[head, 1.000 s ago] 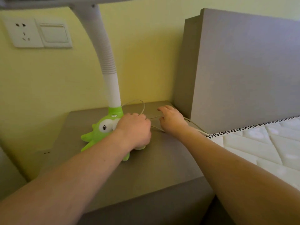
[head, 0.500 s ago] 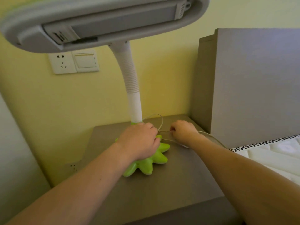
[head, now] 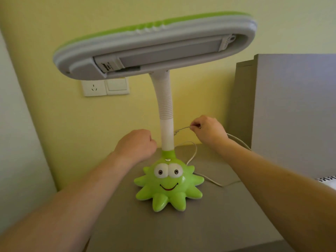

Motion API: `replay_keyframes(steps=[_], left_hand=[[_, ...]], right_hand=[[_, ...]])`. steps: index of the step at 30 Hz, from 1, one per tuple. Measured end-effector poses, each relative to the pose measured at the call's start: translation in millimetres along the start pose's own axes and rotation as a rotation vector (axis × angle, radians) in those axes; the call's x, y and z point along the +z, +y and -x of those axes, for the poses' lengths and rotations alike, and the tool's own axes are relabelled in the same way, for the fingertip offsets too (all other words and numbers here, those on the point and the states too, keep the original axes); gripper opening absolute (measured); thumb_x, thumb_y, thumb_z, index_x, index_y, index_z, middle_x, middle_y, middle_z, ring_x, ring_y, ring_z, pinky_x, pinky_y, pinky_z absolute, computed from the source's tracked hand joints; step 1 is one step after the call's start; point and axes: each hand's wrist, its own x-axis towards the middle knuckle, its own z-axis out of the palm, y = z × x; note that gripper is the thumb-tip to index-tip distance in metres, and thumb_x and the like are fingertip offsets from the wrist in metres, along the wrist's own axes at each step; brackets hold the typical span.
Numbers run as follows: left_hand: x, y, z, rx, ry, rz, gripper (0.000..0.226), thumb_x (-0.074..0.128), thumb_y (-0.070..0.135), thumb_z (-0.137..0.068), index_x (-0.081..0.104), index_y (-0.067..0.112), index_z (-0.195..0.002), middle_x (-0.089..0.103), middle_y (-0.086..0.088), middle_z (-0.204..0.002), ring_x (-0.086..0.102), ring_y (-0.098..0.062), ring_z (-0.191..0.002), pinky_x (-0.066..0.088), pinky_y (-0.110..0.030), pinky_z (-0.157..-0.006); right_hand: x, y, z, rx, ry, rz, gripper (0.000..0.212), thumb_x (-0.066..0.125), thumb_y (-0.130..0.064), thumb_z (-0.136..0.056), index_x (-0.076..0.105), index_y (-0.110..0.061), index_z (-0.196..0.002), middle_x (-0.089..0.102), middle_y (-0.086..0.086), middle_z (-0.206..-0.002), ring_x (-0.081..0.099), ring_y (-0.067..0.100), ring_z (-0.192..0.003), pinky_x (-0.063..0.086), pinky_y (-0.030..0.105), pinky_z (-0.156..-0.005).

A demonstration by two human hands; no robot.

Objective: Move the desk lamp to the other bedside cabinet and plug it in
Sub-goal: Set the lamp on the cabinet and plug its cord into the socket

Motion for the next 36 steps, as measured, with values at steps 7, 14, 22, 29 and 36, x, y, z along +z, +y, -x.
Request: replay_keyframes(steps=[7, 14, 22, 29, 36], left_hand=[[-19.9, -21.9, -18.7, -0.099, 0.016, 0.14, 0.024, 0.043, 0.021, -0.084, 0.063, 0.015, -0.096, 0.067, -0.005, -0.1, 0.06, -0.026, -0.089, 0.049, -0.033, -0.074], [-25.0, -26.9, -24.3, -0.085, 0.024, 0.204, 0.033, 0.047, 0.02, -0.086, 0.058, 0.015, -0.117, 0.061, -0.005, -0.122, 0.056, -0.024, -0.106, 0.044, -0.03, -0.083], [-21.0, -21.2, -20.0, -0.028, 0.099, 0.198, 0.05, 0.059, 0.032, -0.085, 0.05, 0.017, -0.132, 0.06, -0.002, -0.128, 0.056, -0.023, -0.114, 0.047, -0.034, -0.092], [-21.3, -5.9, -20.7, 0.053, 0.13, 0.167, 0.037, 0.058, 0.037, -0.085, 0.063, 0.018, -0.117, 0.068, 0.004, -0.108, 0.062, -0.02, -0.094, 0.052, -0.036, -0.08], [-14.2, -2.2, -21.2, 0.05, 0.137, 0.078, 0.033, 0.061, 0.039, -0.081, 0.065, 0.024, -0.109, 0.07, 0.004, -0.099, 0.063, -0.022, -0.087, 0.052, -0.035, -0.073]], right_hand=[[-16.6, -14.3, -2.5, 0.035, 0.089, -0.079, 0.021, 0.055, -0.023, -0.089, 0.074, -0.016, -0.096, 0.071, 0.003, -0.1, 0.063, 0.024, -0.092, 0.053, 0.035, -0.078], [-18.4, -35.2, -12.7, 0.06, 0.055, -0.294, 0.015, 0.061, -0.022, -0.087, 0.075, -0.015, -0.09, 0.062, -0.01, -0.073, 0.053, 0.006, -0.061, 0.041, 0.018, -0.053], [-15.1, -50.9, -9.2, 0.004, 0.042, -0.317, 0.015, 0.063, -0.022, -0.086, 0.075, -0.014, -0.09, 0.056, -0.019, -0.068, 0.051, 0.0, -0.059, 0.041, 0.016, -0.054], [-13.3, -56.4, -4.7, 0.015, -0.015, -0.324, 0.017, 0.06, -0.021, -0.088, 0.074, -0.013, -0.092, 0.062, -0.005, -0.076, 0.049, 0.007, -0.055, 0.04, 0.021, -0.051], [-10.1, -57.8, -1.7, 0.049, -0.021, -0.387, 0.015, 0.061, -0.021, -0.087, 0.074, -0.015, -0.089, 0.059, -0.011, -0.065, 0.044, 0.008, -0.048, 0.037, 0.022, -0.048]])
